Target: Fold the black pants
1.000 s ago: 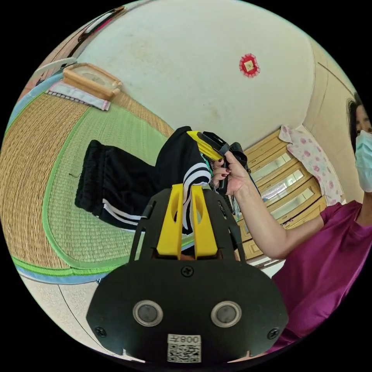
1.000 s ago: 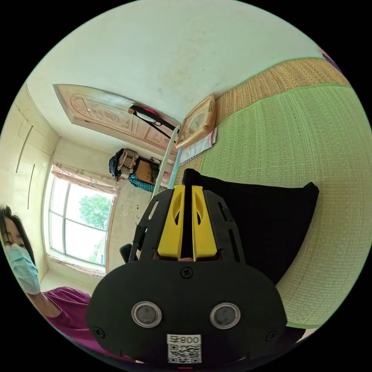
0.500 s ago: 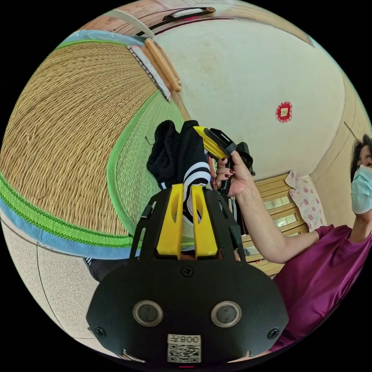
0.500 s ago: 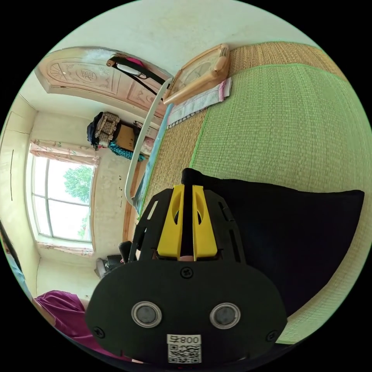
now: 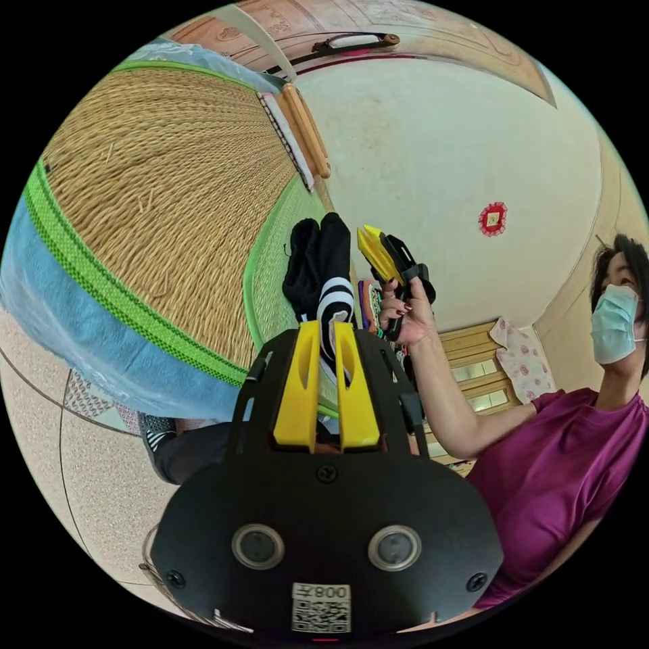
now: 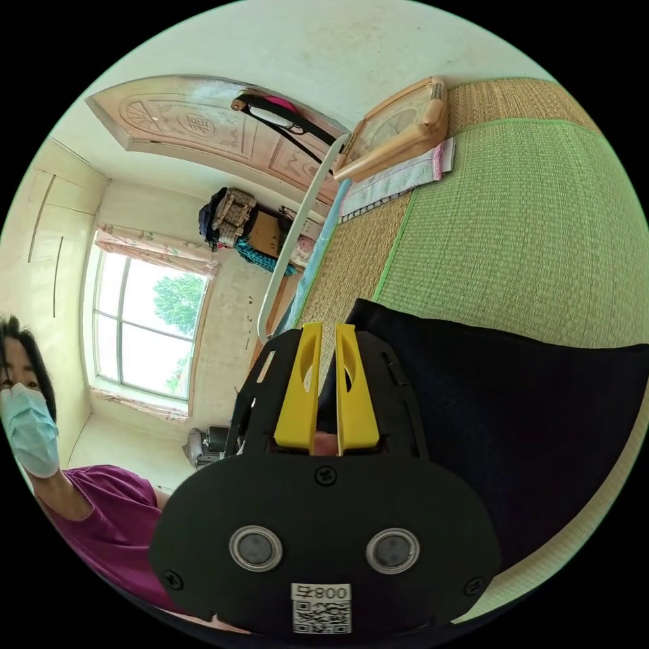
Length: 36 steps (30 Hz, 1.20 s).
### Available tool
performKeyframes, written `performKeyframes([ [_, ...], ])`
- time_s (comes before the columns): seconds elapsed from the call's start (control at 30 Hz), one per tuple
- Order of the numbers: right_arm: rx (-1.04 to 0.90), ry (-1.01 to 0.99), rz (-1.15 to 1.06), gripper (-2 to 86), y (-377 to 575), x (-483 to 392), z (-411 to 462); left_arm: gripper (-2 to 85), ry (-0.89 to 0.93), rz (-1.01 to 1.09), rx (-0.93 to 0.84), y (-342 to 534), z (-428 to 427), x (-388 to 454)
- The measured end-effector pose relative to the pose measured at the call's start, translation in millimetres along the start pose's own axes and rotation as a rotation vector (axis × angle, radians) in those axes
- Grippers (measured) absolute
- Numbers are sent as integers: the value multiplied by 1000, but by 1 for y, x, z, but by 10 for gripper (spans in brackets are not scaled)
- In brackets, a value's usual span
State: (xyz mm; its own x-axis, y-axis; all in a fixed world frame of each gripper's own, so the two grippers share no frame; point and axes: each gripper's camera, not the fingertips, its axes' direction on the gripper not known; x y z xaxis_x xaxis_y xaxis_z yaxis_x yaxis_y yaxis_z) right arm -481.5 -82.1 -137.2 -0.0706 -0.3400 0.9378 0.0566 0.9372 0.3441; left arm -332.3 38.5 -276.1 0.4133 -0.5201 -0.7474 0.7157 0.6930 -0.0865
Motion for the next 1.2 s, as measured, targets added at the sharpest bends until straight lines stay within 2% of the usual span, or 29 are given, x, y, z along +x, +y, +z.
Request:
performKeyframes([
  [0.17, -44, 78, -23, 5, -17, -11, 25, 10, -18, 105, 41, -13, -17, 30],
  [0.27, -115, 178, -51, 2, -31, -18, 60, 4, -50, 201, -8, -31, -4, 52],
  [0.43, -198, 287, -58, 0, -46, -18, 104, 1, -351, 203, -122, -52, 31, 51],
  [0.6, -169, 235, -75, 0, -48, -32, 99, 1, -305, 172, -88, -50, 24, 54],
  [0.7, -124, 233, -117, 0, -47, -49, 90, 0, -298, 231, -74, -54, 22, 73],
  [0.8, -168, 296, -129, -1, -54, -51, 105, 0, -286, 292, -60, -67, 28, 91],
  [0.9, -224, 329, -115, -1, -57, -43, 124, 0, -384, 305, -118, -79, 49, 94],
  [0.93, -215, 314, -107, -1, -58, -43, 124, 0, -437, 298, -159, -81, 59, 89],
  [1.07, -171, 255, -128, 0, -55, -57, 105, 0, -373, 247, -123, -79, 56, 88],
  [1.2, -149, 177, -161, 0, -43, -70, 86, 0, -371, 310, -79, -86, 57, 112],
])
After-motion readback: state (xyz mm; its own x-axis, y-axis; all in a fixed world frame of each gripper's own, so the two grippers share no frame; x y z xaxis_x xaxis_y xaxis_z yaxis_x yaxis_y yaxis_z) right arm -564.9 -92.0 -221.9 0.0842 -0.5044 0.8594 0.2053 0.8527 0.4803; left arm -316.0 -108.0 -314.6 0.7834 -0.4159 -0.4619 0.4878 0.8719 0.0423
